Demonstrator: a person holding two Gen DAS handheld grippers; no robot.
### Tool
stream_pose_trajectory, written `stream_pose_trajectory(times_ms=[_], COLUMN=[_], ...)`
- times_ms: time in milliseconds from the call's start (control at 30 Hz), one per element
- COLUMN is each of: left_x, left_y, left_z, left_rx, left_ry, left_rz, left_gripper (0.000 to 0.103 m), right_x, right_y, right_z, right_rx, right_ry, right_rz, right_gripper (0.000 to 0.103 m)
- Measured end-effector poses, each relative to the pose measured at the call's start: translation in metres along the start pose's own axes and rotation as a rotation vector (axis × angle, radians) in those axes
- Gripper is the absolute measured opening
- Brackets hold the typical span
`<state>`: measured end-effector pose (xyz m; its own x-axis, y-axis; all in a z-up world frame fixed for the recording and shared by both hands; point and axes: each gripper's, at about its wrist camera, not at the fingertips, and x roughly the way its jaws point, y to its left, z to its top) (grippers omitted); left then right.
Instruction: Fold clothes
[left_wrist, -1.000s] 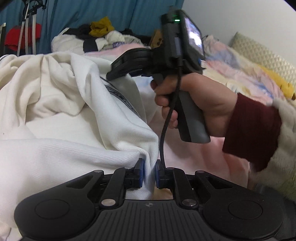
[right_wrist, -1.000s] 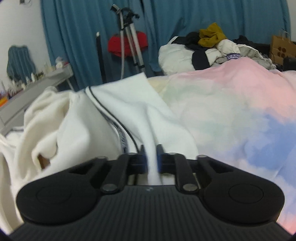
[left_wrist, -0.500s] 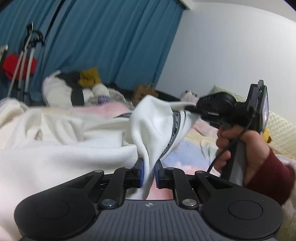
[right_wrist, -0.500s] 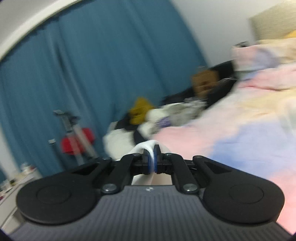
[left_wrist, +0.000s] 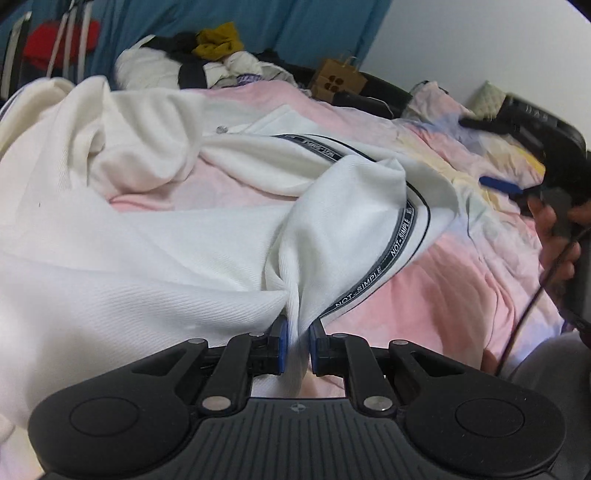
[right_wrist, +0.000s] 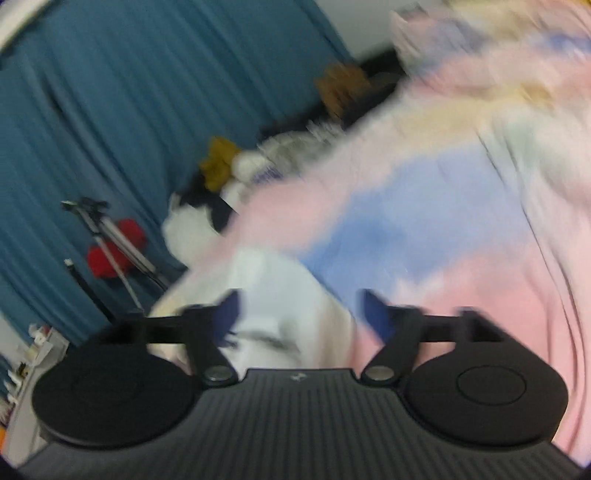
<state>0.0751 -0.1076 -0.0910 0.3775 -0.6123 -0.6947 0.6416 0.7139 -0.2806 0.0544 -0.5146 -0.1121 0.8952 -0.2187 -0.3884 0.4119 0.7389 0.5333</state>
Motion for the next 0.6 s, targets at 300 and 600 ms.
stream_pose_trajectory(times_ms=[300,600], left_x=[0.006,0.016], left_y=[0.001,0.005], left_z=[0.004,0.011], left_rx=[-0.006,-0.029], left_ry=[0.026,0.049], left_rz=[0.002,-0.007], left_gripper=[0.013,0.013], right_x=[0.158,0.198], right_y=[0.069,0.082], right_z=[0.012,-0.032], right_rx=[-0.358,-0.529], right_ry=[0.347,0.48], right_rz=[0.161,0.181], right_gripper=[0.085,0.071])
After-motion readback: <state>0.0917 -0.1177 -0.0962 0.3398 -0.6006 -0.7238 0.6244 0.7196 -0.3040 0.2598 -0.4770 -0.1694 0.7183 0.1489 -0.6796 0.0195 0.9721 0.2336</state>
